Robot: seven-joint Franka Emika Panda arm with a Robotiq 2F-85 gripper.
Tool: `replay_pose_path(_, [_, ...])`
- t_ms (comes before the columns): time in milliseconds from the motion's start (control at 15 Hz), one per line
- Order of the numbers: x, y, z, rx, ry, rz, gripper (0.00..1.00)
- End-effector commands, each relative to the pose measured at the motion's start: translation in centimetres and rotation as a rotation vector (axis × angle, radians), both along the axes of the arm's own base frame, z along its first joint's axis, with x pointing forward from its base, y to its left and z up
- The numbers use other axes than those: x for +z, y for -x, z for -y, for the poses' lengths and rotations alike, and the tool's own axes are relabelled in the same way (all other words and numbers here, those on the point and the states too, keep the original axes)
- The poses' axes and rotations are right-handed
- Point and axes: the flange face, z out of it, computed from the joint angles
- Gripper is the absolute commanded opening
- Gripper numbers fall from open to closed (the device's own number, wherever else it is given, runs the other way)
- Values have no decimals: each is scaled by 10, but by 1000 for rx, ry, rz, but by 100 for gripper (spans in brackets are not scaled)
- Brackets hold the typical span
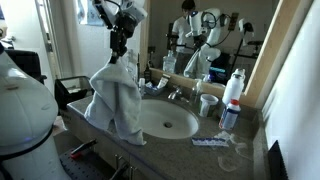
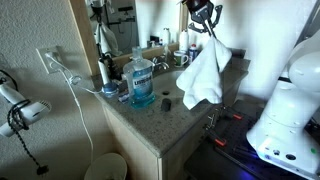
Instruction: Use the white towel to wipe the outside of the sink
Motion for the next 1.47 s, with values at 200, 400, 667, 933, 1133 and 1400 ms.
replay_pose_path(200, [-83, 30, -57, -62, -82, 9, 1])
replay_pose_path(400, [-115, 35, -73, -111, -93, 111, 1])
replay_pose_path(667, [-161, 47, -82, -96, -59, 239, 1])
replay_pose_path(933, [-202, 57, -82, -90, 0, 319, 1])
replay_pose_path(1133, [-216, 52, -78, -82, 84, 346, 1])
replay_pose_path(1400, [-215, 48, -46, -99, 264, 391, 1])
